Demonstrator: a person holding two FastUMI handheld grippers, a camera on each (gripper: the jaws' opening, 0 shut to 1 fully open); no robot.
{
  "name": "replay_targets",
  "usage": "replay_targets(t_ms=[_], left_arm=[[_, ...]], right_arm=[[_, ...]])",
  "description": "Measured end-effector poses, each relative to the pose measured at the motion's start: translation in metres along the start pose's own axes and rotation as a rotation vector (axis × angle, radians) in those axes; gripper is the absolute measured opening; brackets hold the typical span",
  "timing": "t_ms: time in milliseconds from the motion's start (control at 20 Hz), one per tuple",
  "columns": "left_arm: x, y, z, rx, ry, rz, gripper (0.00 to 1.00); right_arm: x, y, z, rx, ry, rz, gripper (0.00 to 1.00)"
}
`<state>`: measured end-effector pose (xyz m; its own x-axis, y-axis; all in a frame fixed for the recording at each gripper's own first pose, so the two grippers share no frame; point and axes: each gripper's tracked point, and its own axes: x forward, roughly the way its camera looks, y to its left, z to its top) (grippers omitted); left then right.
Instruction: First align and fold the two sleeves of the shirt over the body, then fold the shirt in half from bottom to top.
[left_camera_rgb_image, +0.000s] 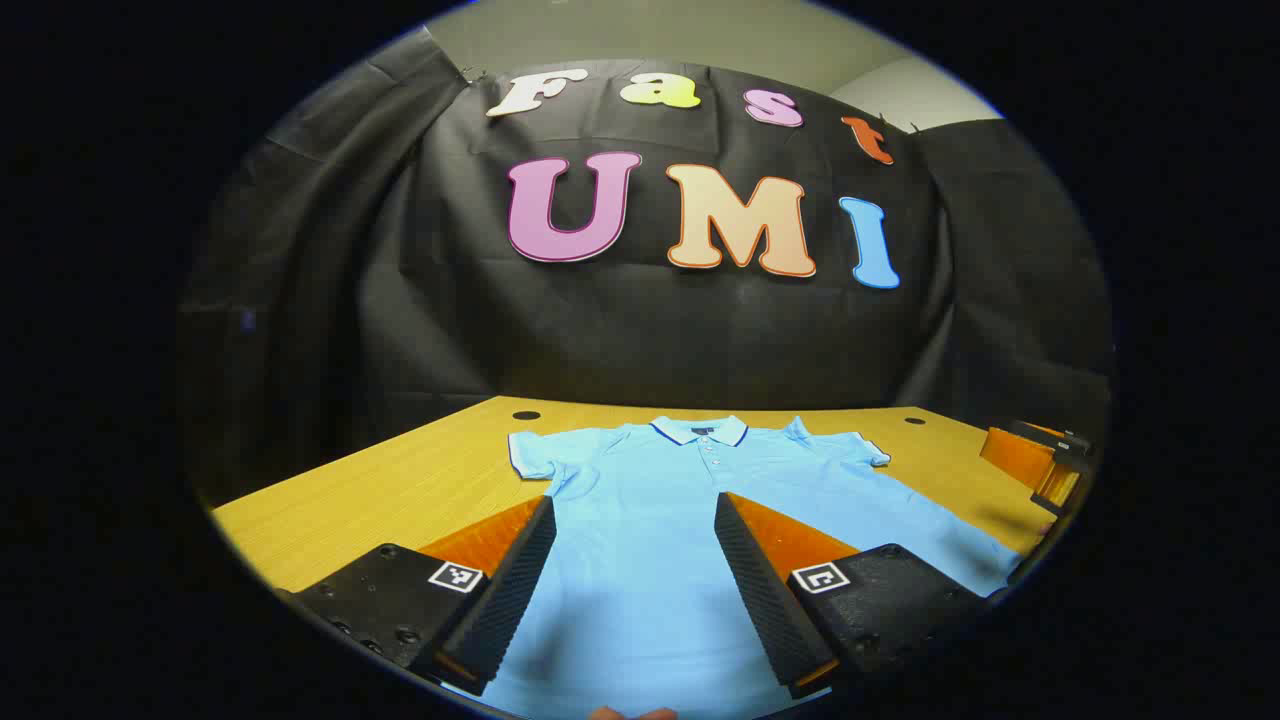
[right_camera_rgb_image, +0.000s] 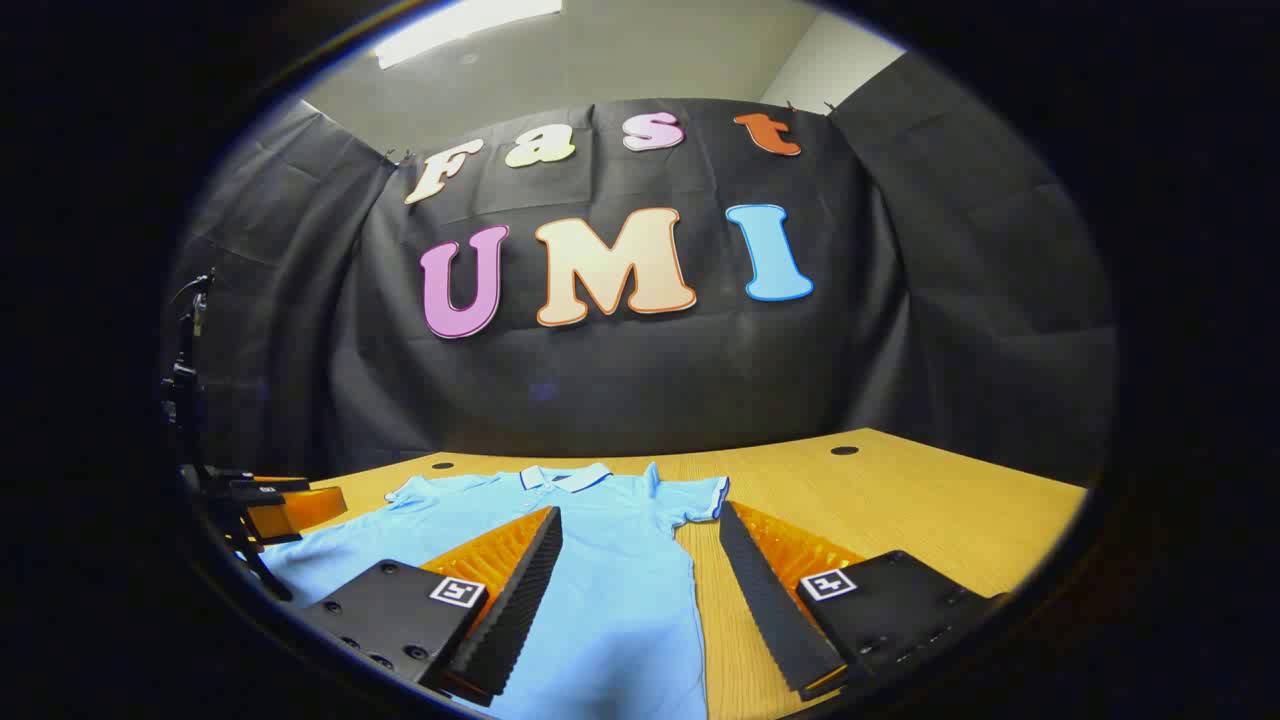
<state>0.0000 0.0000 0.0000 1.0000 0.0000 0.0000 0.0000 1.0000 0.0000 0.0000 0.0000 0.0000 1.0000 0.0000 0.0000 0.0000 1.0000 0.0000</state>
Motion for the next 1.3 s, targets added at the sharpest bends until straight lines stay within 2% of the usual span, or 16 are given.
replay_targets(t_ms=[100, 300, 400, 750, 1300], left_arm=[[0.0, 0.0, 0.0, 0.011, -0.003, 0.015, 0.96], [0.0, -0.007, 0.003, 0.054, -0.027, -0.016, 0.96], [0.0, -0.004, 0.004, 0.043, -0.032, -0.015, 0.95], [0.002, 0.0, 0.005, 0.044, -0.031, 0.005, 0.95], [0.003, -0.004, 0.005, 0.063, -0.036, -0.016, 0.95]], right_arm=[[0.002, 0.004, -0.004, -0.01, 0.014, 0.01, 0.98], [0.001, 0.016, -0.007, -0.066, 0.018, 0.038, 0.98], [0.001, 0.019, -0.007, -0.103, 0.016, 0.045, 0.98], [0.003, 0.015, -0.01, -0.09, 0.028, 0.033, 0.99], [0.008, 0.015, -0.018, -0.078, 0.071, 0.036, 0.99]])
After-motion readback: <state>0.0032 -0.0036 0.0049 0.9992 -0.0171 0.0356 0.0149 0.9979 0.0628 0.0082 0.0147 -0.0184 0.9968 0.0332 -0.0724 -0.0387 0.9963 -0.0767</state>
